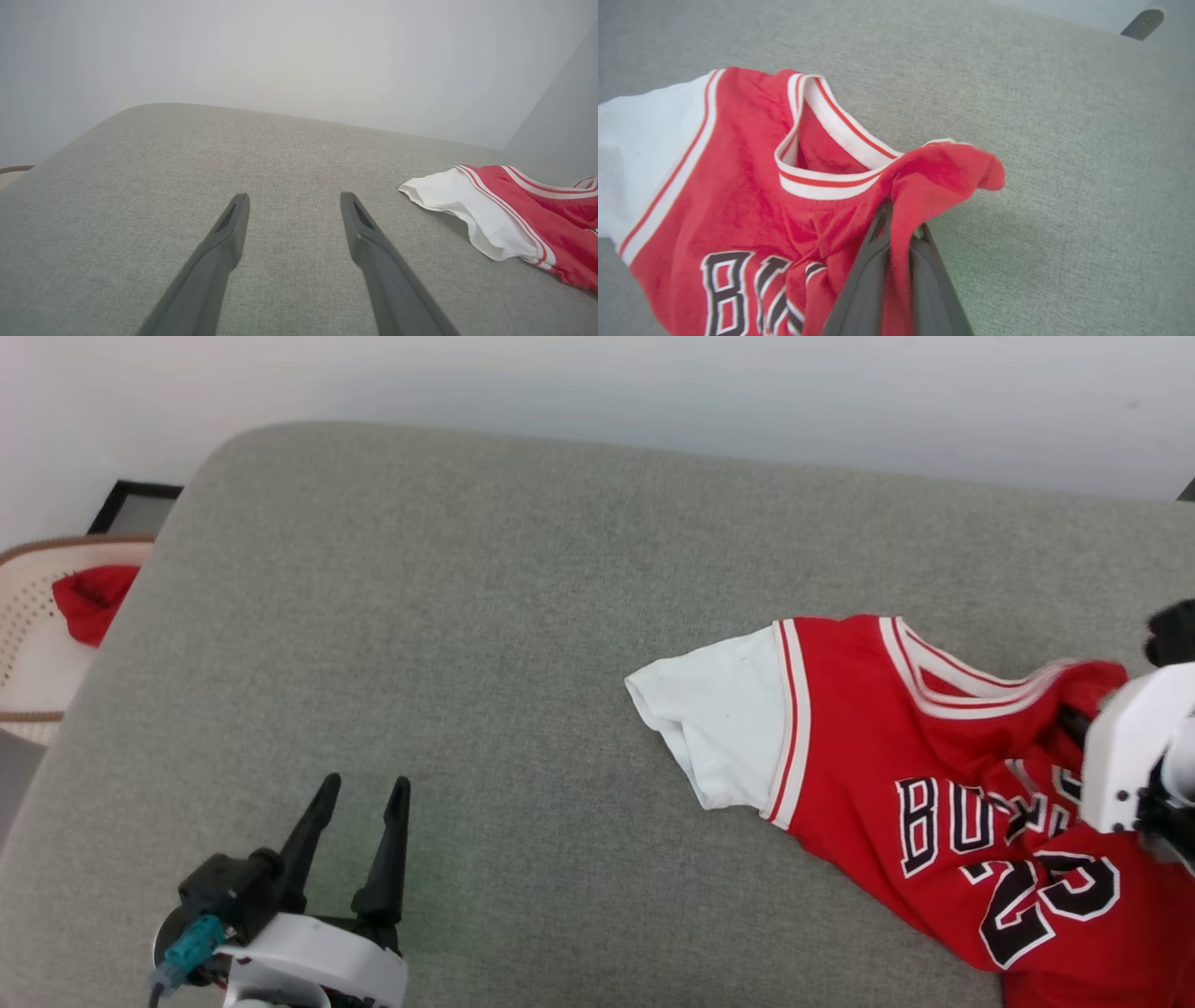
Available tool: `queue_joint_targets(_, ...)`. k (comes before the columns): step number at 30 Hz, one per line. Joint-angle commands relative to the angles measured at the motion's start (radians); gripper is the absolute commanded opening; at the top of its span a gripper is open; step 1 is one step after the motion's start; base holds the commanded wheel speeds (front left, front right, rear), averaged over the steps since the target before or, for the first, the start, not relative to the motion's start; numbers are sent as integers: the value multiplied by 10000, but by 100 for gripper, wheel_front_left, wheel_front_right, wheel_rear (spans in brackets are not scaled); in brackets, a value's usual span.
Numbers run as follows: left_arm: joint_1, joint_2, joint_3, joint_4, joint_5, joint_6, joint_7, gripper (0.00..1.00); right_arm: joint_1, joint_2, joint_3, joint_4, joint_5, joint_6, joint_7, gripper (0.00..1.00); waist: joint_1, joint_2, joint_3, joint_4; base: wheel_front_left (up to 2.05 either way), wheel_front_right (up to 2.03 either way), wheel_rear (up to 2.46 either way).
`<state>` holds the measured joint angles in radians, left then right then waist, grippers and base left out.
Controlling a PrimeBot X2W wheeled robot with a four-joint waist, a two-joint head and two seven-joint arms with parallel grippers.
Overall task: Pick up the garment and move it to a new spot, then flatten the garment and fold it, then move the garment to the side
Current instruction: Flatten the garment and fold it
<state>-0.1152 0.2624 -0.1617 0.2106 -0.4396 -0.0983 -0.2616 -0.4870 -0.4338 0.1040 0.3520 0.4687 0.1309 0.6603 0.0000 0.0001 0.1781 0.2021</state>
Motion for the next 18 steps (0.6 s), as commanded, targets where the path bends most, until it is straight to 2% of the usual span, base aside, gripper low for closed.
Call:
queue_joint_targets(1, 113, 2, 19, 21, 34, -61, -33, 100, -78, 3, 111, -119, 7, -3, 7, 0, 0, -1, -173, -75, 0, 0, 0)
queue_joint_targets(11, 482, -5, 227, -66, -30, -15, -34, 100, 575, 179, 1670, -2610, -28, -2, 549, 0, 0, -1, -780, -6, 0, 0, 0)
queue_joint_targets(18, 850, -40, 418, -142, -97, 58, -35, 100, 1629, 439, 2533, -3939, 140, -3, 1204, 0, 0, -1, -1040, 47, 0, 0, 0)
